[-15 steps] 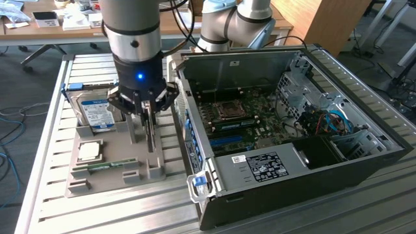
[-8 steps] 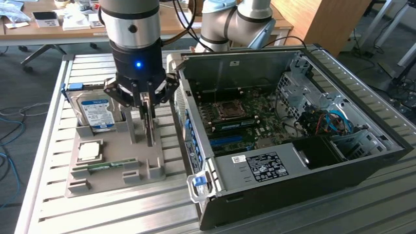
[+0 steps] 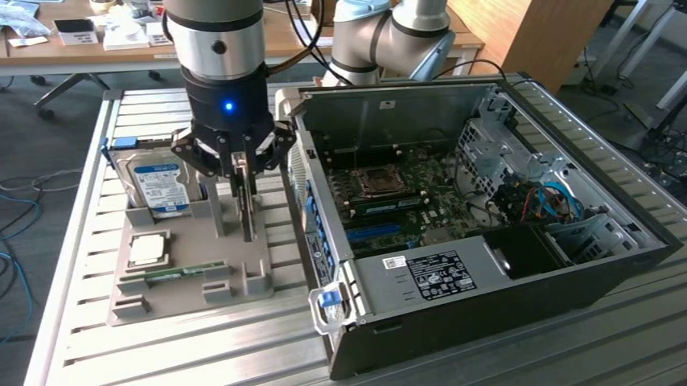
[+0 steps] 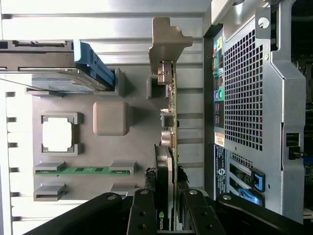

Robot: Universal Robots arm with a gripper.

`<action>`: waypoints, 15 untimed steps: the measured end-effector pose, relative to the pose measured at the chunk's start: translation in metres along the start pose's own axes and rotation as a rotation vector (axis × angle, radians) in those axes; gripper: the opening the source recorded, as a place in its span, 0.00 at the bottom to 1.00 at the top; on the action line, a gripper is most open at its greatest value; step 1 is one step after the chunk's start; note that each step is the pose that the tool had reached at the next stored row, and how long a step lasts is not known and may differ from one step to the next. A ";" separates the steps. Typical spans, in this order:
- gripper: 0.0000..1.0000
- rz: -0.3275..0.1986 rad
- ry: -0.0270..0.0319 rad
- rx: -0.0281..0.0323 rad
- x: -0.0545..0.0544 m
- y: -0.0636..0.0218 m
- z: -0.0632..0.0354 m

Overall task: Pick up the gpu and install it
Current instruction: 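Pick up the gpu and move the gpu toward the slot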

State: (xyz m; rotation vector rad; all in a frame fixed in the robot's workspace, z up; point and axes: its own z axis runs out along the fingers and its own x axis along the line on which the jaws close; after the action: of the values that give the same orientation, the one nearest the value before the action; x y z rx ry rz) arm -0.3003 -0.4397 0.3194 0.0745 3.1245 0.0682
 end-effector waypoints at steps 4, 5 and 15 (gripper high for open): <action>0.27 0.000 0.0001 0.0001 0.000 0.0002 -0.0051; 0.27 0.000 0.0001 0.0001 0.000 0.0003 -0.0069; 0.27 0.000 0.0000 0.0000 0.000 0.0006 -0.0142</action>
State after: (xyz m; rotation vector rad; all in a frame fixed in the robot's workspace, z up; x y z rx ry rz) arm -0.3003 -0.4397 0.3336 0.0744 3.1245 0.0682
